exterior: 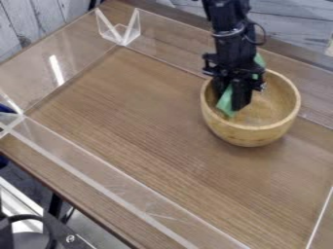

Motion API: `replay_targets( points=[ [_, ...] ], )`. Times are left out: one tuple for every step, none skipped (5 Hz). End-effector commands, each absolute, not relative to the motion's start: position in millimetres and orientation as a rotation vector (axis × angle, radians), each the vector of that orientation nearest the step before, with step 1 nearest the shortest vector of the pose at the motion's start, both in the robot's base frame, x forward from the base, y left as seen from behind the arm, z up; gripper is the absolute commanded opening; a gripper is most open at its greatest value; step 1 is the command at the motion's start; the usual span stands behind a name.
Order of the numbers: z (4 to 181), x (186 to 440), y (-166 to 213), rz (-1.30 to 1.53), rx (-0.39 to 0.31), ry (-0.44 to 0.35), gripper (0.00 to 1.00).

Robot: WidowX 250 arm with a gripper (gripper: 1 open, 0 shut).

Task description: Put the green block in the brown bowl

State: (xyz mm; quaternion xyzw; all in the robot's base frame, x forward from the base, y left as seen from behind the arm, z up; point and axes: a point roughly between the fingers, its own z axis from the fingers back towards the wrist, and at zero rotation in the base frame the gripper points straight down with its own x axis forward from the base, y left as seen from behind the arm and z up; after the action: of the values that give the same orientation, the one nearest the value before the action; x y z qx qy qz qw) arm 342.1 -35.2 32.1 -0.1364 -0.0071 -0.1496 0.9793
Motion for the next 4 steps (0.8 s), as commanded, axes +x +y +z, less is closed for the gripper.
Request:
replay_targets(
  points=[
    [27.4,341.2,-39.8,-0.315,-0.285,-0.030,0.00],
    [29.0,337.7,-40.5,-0.311,-0.300,-0.035,0.00],
    [24.6,338.2,-43.5,-0.329,-0.310,-0.056,0.00],
    [20.2,338.8,-46.8,-0.348,-0.320,-0.077,0.00]
  ],
)
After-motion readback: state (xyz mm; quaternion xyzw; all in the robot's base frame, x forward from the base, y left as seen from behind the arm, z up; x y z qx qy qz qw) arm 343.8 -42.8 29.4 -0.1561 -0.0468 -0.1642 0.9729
